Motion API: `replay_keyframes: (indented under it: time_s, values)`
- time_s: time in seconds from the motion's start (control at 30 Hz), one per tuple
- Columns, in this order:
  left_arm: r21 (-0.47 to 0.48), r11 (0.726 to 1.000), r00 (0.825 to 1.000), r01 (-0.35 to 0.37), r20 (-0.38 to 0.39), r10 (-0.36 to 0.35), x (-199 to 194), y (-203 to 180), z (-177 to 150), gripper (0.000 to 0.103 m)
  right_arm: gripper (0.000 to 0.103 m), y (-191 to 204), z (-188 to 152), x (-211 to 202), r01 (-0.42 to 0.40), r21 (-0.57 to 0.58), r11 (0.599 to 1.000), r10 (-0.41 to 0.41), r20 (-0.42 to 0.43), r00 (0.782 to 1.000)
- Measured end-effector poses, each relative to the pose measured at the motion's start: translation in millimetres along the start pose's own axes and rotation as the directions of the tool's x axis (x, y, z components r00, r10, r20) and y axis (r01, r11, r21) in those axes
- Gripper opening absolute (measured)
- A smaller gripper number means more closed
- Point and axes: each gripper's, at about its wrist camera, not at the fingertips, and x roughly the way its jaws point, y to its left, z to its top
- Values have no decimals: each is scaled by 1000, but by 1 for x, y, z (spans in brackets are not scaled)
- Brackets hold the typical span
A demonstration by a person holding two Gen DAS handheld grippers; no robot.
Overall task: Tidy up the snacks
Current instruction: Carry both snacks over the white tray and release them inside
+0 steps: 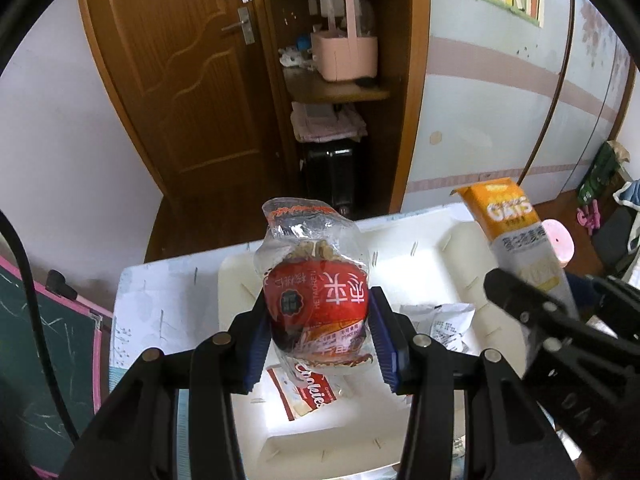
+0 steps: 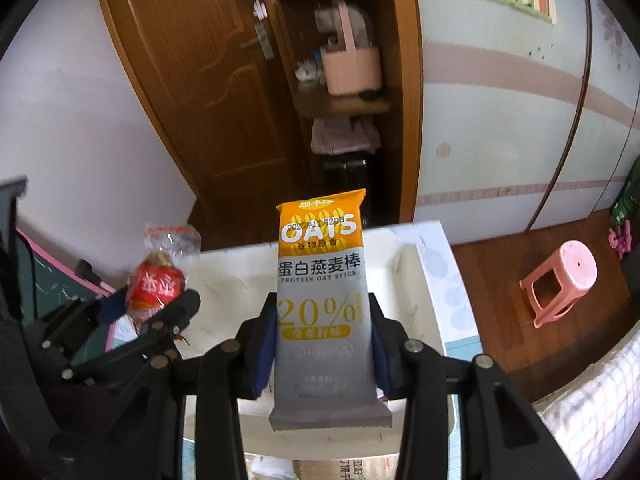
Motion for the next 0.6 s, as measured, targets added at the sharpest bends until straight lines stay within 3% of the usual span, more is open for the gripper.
replay_keyframes:
  time_s: [0.03, 0.1, 0.17, 0.2, 0.37, 0.6]
  values:
    - [1, 1000, 1000, -8, -8, 8, 5, -1, -2, 46, 41, -1, -3, 6, 1, 2, 1000, -1, -13, 1000]
    - [2, 999, 999, -37, -17, 37, 11, -2, -5, 60, 41, -3, -6, 12, 3, 7, 1000, -2, -31, 1000]
    - [-11, 996, 996, -84, -22, 83, 13, 3, -7, 85, 41, -6, -9, 19, 14, 25, 1000, -12, -61, 998]
    - [-20, 995, 995, -95, -25, 94, 13, 7, -10, 90, 41, -9, -9, 23, 12, 39, 999, -9, -77, 997]
    - [-59, 997, 998, -51, -45, 49, 13, 24, -14, 92, 49, -23, -12, 28, -20, 125, 992, 34, -112, 993]
    - [-42, 999, 999, -26, -31, 25, -3, 24, -22, 92, 51, -19, -14, 17, -33, 132, 991, 48, -111, 993]
